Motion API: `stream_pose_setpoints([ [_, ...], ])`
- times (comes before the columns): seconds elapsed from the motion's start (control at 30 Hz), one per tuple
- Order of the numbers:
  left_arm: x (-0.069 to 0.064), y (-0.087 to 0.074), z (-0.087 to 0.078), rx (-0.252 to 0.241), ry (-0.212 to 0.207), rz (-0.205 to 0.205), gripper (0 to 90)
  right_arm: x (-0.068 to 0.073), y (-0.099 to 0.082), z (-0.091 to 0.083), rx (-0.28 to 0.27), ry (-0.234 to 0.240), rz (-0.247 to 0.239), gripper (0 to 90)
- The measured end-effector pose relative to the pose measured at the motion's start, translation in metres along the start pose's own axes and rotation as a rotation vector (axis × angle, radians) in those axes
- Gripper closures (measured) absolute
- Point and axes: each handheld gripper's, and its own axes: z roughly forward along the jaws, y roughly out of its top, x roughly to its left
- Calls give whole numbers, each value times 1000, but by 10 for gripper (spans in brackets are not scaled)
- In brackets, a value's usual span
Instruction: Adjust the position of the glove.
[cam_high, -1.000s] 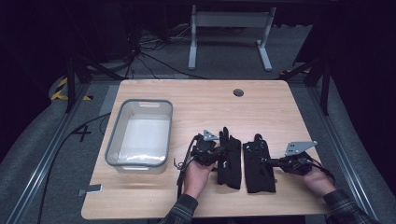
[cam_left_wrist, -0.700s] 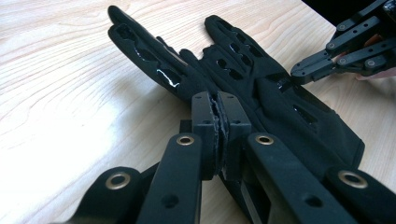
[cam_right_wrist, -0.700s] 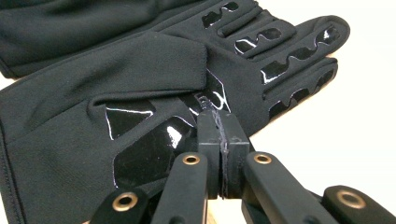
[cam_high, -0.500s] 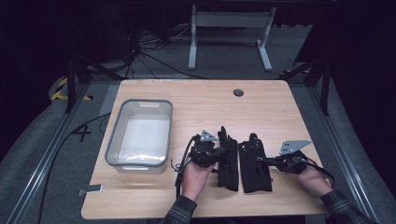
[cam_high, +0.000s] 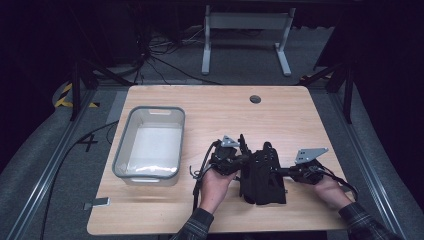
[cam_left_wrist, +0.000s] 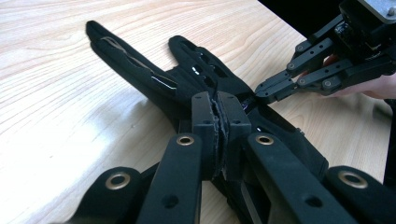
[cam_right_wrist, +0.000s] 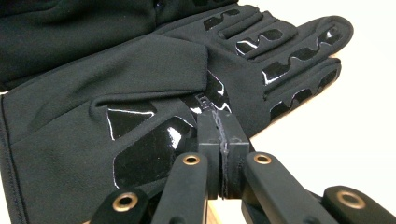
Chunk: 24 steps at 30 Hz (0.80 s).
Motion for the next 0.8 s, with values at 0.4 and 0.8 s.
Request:
stream_pose_setpoints([
  [0.4,-10,14,25,25,-45,33,872,7,14,14,4,16,-42,900],
  [0.8,-15,14,60,76,-71,35,866,7,19,20,-3,33,-56,900],
])
